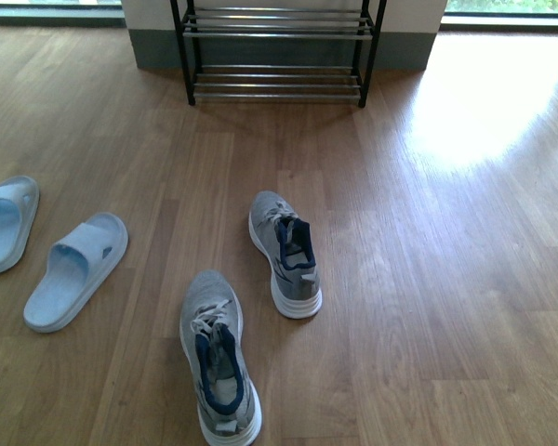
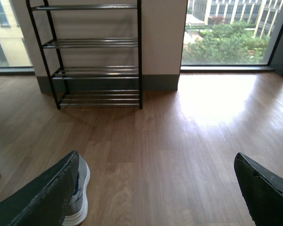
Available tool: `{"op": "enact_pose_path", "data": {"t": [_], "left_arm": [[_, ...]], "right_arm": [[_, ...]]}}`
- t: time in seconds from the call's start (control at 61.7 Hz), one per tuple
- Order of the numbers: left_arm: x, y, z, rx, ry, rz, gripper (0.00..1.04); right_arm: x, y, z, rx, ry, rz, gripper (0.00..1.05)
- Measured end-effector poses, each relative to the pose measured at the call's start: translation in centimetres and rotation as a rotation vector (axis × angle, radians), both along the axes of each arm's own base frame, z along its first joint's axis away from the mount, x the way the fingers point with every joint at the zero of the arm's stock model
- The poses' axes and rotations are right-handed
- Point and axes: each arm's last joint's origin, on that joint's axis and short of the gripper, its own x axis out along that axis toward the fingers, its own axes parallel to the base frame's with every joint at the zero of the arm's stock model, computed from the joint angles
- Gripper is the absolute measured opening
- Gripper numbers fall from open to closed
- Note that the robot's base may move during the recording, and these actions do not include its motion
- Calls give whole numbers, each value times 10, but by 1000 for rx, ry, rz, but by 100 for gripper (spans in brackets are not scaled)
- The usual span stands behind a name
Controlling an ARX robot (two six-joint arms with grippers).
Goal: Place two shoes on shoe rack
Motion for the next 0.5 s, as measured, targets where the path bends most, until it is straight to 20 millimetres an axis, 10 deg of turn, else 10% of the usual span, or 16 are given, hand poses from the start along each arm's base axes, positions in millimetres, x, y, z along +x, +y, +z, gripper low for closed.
{"op": "enact_pose_path", "data": {"t": [0.324, 0.503], "left_arm": [[87, -29, -5, -259, 212, -200, 95], [160, -52, -85, -234, 639, -372, 95]], "right_arm": [[0, 0, 0, 0, 0, 0, 96], [0, 0, 0, 0, 0, 0, 96]]}}
